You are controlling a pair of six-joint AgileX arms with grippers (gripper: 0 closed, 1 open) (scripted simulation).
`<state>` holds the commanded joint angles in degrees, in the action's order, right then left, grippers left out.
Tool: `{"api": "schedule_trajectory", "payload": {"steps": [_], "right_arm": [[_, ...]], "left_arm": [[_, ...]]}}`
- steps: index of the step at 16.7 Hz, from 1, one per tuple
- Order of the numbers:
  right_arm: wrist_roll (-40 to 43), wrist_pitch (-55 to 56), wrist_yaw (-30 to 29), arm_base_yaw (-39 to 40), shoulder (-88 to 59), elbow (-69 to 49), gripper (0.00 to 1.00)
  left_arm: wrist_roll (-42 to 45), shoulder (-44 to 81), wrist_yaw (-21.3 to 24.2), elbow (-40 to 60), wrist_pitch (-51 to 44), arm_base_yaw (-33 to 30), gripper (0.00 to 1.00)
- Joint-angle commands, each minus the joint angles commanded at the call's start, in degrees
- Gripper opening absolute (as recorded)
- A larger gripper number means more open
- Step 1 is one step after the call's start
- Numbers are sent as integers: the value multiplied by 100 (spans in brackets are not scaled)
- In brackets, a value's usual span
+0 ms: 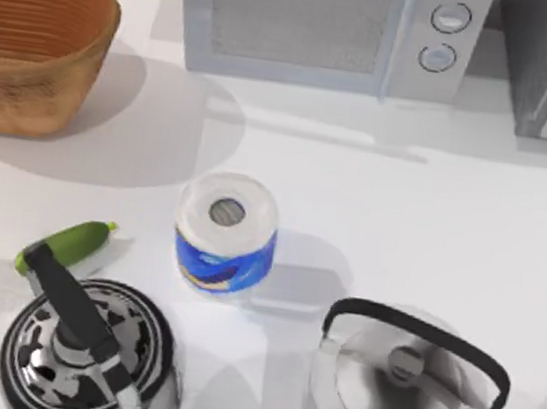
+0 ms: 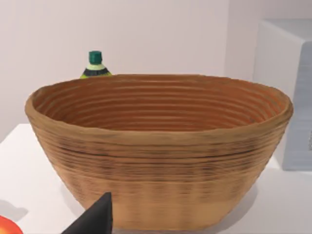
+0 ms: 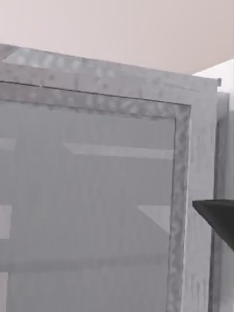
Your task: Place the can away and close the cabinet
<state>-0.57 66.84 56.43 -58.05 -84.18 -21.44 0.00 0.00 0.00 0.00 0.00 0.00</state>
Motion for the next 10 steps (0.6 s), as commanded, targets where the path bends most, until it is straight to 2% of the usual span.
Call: {"api": "schedule_trajectory", "payload": {"steps": [3,10], "right_arm": [[-65,179,142,-69,-438,32,100],[-65,132,143,-50,-426,-23,100]], "left_arm": [[0,0,0,0,0,0,100],[0,0,0,0,0,0,100]]}}
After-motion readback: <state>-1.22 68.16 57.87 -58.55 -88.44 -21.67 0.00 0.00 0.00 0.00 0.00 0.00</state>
